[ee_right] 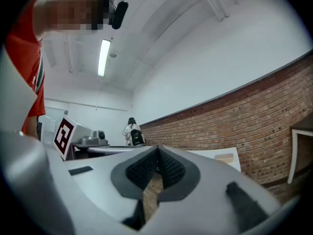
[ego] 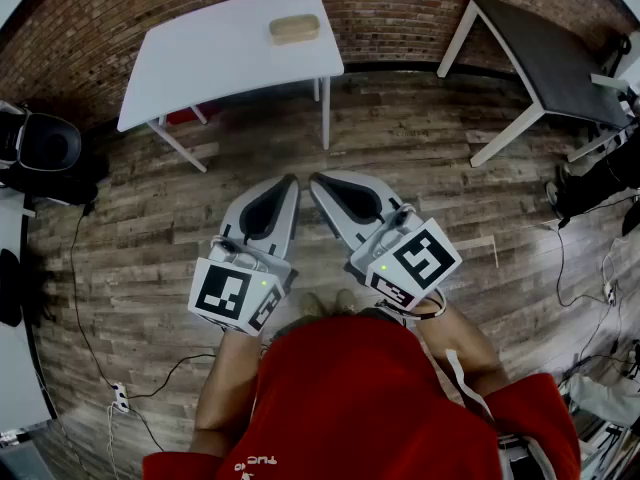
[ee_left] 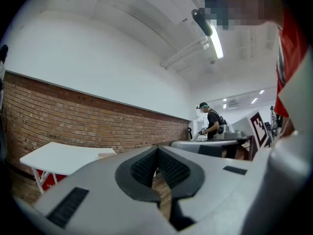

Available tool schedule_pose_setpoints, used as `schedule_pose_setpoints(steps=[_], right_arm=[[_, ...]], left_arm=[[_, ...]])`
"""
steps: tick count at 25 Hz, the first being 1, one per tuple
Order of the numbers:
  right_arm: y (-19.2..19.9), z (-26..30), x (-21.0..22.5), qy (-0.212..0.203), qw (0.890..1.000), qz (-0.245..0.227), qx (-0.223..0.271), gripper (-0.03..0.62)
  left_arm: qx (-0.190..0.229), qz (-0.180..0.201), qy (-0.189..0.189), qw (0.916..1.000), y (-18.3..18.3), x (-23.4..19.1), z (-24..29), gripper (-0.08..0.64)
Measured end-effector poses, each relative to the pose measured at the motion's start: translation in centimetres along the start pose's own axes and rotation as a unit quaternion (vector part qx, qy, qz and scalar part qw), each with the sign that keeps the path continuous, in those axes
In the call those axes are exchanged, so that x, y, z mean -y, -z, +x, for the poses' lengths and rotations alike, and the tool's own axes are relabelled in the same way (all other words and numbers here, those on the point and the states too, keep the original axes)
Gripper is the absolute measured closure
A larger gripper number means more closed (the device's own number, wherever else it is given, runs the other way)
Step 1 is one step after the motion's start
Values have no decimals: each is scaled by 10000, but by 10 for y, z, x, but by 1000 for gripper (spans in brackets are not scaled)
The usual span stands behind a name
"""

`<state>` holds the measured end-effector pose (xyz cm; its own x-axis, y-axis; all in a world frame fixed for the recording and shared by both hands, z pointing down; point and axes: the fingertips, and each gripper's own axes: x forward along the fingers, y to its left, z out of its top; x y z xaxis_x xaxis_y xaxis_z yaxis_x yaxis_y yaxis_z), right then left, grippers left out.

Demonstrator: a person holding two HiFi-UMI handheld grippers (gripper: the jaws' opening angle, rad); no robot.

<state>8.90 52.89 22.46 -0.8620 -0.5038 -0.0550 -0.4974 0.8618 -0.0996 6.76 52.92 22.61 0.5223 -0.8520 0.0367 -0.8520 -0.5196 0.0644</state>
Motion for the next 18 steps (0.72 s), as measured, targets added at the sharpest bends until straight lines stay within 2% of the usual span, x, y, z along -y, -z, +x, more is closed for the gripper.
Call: schedule_pose_setpoints(steps=[11,18], right_arm=[[-3,0,8,21,10000,-83,7,561],[-10,2,34,-83,9997,190,145,561]], left_arm=[[42,26,48,10000,-3,1,11,546],[97,-31,-47,9999,-4,-10,32,546]])
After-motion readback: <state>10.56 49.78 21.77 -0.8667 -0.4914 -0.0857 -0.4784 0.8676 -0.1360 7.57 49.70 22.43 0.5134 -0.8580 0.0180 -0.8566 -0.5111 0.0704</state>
